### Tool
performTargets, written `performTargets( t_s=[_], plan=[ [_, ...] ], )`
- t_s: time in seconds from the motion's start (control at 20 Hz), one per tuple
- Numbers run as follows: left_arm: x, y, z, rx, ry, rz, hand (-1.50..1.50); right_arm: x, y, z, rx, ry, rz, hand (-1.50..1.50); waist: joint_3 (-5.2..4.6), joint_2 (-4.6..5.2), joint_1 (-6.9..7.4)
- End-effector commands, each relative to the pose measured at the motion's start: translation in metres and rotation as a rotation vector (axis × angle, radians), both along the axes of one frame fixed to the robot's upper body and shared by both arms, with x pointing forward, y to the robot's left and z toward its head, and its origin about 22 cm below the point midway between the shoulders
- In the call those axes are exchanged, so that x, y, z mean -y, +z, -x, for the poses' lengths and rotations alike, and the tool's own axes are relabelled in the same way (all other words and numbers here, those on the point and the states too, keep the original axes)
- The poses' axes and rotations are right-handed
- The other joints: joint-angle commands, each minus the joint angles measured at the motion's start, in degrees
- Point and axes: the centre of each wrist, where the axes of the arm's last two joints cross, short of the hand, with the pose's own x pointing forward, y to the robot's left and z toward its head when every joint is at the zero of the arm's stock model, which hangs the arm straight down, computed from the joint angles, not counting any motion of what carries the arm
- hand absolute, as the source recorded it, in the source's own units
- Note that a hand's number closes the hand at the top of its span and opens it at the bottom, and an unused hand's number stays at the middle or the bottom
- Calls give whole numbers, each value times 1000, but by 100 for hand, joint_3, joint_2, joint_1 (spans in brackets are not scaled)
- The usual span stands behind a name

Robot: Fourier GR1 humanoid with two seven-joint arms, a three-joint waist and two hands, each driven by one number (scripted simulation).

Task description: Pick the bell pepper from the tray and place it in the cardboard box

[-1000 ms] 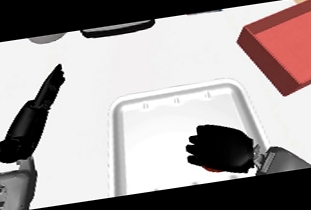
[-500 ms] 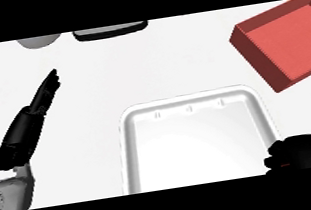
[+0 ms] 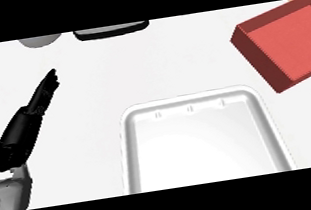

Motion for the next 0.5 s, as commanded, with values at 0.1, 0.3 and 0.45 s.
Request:
performTargets(
  t_s=[0.1, 0.3, 0.45],
  plan=[
    [19, 0, -5, 11, -23, -3, 0, 63, 53, -5, -121, -92, -237, 150, -11, 39, 167],
    [25, 12, -20, 12, -75, 3, 0, 88, 59, -22, -149, -252, -294, 150, -5, 98, 434],
    [25, 10, -18, 33, -88, -5, 0, 90, 89, -39, -180, -328, -301, 150, -9, 106, 565]
  ],
)
